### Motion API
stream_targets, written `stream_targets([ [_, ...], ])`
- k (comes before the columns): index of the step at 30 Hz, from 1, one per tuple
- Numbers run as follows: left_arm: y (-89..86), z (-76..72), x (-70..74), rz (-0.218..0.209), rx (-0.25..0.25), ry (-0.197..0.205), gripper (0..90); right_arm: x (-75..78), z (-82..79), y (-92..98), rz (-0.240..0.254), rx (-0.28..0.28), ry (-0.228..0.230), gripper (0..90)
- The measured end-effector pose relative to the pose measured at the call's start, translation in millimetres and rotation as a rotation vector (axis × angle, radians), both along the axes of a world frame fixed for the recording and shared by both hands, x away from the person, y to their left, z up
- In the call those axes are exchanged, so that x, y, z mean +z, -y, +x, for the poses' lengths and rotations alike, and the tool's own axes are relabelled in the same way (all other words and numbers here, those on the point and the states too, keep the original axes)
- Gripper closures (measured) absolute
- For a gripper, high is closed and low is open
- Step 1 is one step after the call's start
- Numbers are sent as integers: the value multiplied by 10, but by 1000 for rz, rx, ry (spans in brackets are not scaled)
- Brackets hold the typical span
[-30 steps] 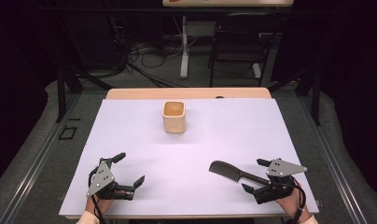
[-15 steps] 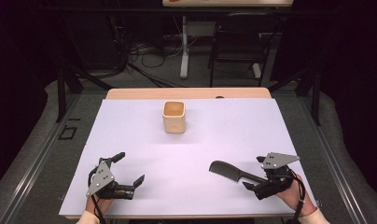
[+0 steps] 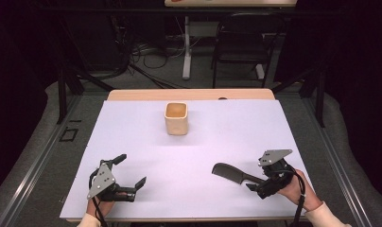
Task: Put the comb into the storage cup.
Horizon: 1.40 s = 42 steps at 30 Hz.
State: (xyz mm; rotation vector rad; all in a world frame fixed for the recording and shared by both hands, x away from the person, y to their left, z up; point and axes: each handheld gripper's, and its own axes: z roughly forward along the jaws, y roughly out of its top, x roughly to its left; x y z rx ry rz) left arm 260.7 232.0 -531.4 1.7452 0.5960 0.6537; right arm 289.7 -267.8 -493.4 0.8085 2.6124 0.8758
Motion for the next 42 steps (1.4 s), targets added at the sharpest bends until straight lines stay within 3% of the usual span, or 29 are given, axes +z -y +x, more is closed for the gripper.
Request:
stream_targets([
  [14, -1, -2, 1, 3, -1, 0, 0, -40, 89, -103, -135, 40, -50, 80],
  [15, 0, -5, 2, 3, -2, 1, 0, -45, 96, -133, -158, 47, -65, 136],
  [18, -1, -11, 6, 1, 0, 4, 0, -57, 111, -164, -188, 67, -70, 164],
  [20, -2, -5, 3, 1, 0, 2, 0, -83, 121, -212, -231, 69, -89, 253],
  [21, -2, -3, 2, 2, -2, 1, 0, -83, 121, -212, -231, 69, -89, 253],
  [23, -2, -4, 2, 2, -3, 1, 0, -101, 159, -244, -267, 80, -93, 353],
  [27, -3, -10, 5, 1, -2, 3, 0, -127, 203, -288, -302, 103, -108, 457],
  [31, 0, -12, 6, 4, -1, 6, 0, -143, 227, -317, -343, 110, -146, 506],
  [42, -1, -9, 6, 5, -8, 4, 0, -196, 314, -357, -397, 126, -179, 619],
])
